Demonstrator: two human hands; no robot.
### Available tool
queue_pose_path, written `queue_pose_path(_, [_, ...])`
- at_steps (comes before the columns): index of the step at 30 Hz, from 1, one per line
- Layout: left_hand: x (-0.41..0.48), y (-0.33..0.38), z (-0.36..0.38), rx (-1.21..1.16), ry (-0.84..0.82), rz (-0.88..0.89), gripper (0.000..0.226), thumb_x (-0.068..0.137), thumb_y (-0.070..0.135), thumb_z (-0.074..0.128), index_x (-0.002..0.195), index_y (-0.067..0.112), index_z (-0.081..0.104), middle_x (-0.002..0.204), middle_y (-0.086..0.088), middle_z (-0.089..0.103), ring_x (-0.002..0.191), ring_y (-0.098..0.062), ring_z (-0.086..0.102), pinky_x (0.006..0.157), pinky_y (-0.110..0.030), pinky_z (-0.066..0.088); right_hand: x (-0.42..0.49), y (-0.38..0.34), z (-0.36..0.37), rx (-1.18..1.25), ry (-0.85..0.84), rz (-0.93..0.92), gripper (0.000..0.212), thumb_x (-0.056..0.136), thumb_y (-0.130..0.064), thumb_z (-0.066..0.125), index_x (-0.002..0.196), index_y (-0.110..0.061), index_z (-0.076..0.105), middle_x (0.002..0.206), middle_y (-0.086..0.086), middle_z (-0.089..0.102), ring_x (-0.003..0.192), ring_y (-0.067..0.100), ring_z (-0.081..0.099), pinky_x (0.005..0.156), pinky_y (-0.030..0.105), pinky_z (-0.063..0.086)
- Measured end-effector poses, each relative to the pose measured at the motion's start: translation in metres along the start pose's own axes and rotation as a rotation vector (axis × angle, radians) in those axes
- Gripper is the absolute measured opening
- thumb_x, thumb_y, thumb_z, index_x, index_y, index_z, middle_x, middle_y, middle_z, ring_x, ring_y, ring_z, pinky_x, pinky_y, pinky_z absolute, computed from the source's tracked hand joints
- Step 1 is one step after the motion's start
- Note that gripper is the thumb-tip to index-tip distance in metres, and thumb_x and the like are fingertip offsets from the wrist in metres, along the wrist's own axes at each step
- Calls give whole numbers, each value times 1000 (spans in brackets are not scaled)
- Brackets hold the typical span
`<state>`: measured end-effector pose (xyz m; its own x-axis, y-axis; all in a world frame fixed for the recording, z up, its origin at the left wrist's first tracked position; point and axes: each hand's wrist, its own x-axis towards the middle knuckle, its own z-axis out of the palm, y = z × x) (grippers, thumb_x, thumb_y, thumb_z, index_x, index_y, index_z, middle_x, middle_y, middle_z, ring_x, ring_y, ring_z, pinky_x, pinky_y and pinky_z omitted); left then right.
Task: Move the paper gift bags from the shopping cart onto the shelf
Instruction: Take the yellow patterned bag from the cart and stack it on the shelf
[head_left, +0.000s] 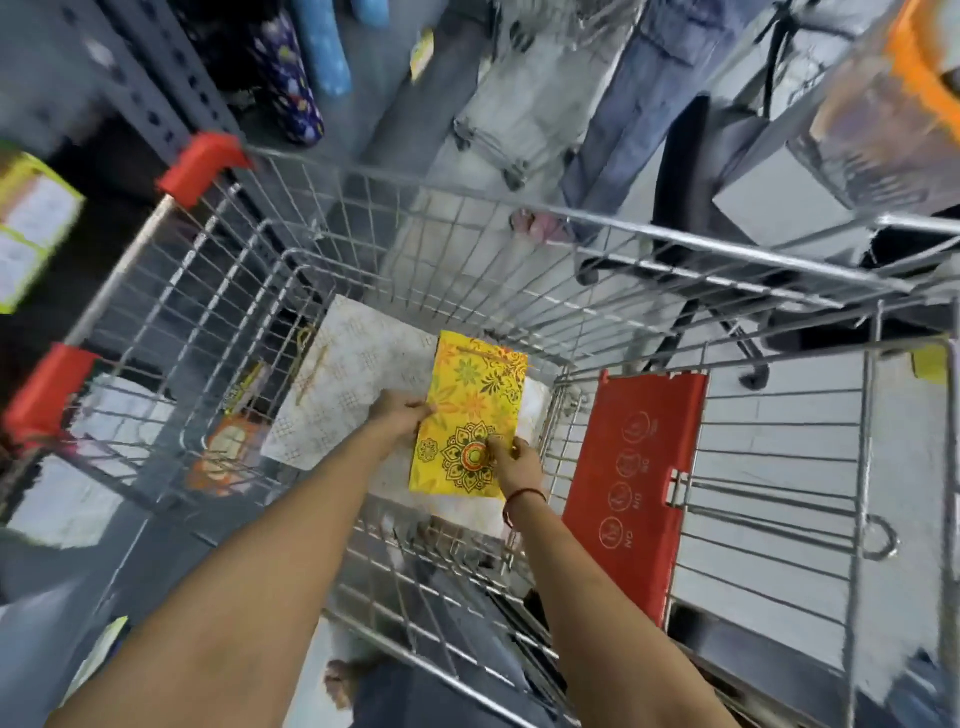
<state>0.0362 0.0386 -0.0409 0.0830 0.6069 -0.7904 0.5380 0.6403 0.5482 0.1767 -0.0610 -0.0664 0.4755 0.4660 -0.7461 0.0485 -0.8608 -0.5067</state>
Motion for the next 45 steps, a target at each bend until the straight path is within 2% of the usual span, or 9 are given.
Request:
queue_pose_path(4, [-45, 30, -64, -101, 153, 218, 27, 95, 10, 53, 112, -8, 64, 98, -19, 64, 93, -24, 57, 72, -34, 43, -35, -60, -2, 275, -18, -225, 31, 89, -10, 60, 116, 5, 59, 108, 18, 64, 94, 22, 58, 71, 25, 51])
queue_pose_path(10, [-135, 59, -138, -221, 399, 518, 25, 95, 9, 53, 104, -10, 66, 95, -10, 62, 88, -16, 56, 59, -13, 45, -112, -143, 2, 445, -106, -529, 17, 88, -1, 58, 91, 16, 59, 77, 18, 56, 75, 17, 50, 69, 34, 42])
queue_pose_path(15, [-199, 48, -179, -369, 517, 609, 27, 95, 9, 53, 110, -10, 63, 95, -7, 63, 64, 1, 62, 56, -13, 45, -181, -172, 22, 524, -205, -704, 31, 89, 9, 50, 72, -17, 53, 37, -17, 40, 38, -6, 35, 45, 7, 32])
queue_pose_path(20, [-261, -1, -227, -399, 658, 645, 28, 95, 11, 54, 114, -8, 62, 102, -12, 65, 90, -18, 61, 69, -28, 43, -255, -190, 64, 548, -318, -783, 13, 90, 4, 52, 94, -7, 59, 46, -16, 57, 44, -8, 49, 53, 15, 42])
queue_pose_path(28, [-367, -144, -300, -397, 1005, 595, 25, 90, 7, 60, 114, 3, 64, 93, -26, 67, 80, -30, 64, 78, -47, 51, -387, -185, 172, 395, -564, -940, 21, 89, 5, 54, 109, 9, 55, 56, -2, 48, 41, -10, 48, 48, 1, 39])
queue_pose_path(31, [-420, -211, -324, -478, 1180, 518, 27, 89, 2, 59, 116, 0, 64, 105, -33, 67, 73, -11, 69, 66, -10, 52, -447, -160, 225, 206, -712, -1044, 23, 88, 3, 56, 108, 14, 57, 62, 6, 57, 48, -12, 51, 53, 6, 42])
queue_pose_path(34, [-458, -268, -340, -447, 1325, 418, 25, 89, 2, 60, 113, -3, 66, 106, -26, 71, 76, -5, 59, 54, 5, 38, -495, -132, 264, 25, -851, -1137, 21, 87, 1, 59, 101, 16, 61, 89, 37, 67, 77, 15, 58, 71, 32, 44])
queue_pose_path(38, [-507, -344, -348, -506, 1441, 292, 27, 91, 4, 58, 116, 0, 65, 108, -23, 71, 77, -10, 60, 63, -18, 44, -557, -90, 315, -173, -973, -1195, 19, 86, 2, 60, 99, 16, 60, 100, 40, 64, 93, 42, 64, 80, 46, 51])
queue_pose_path(45, [-553, -448, -348, -553, 1627, 8, 26, 89, 12, 61, 113, 8, 69, 106, -18, 73, 102, -33, 65, 82, -34, 46, -622, -18, 380, -425, -1139, -1276, 24, 83, 3, 63, 107, 9, 63, 100, 25, 69, 74, 13, 58, 52, 4, 43])
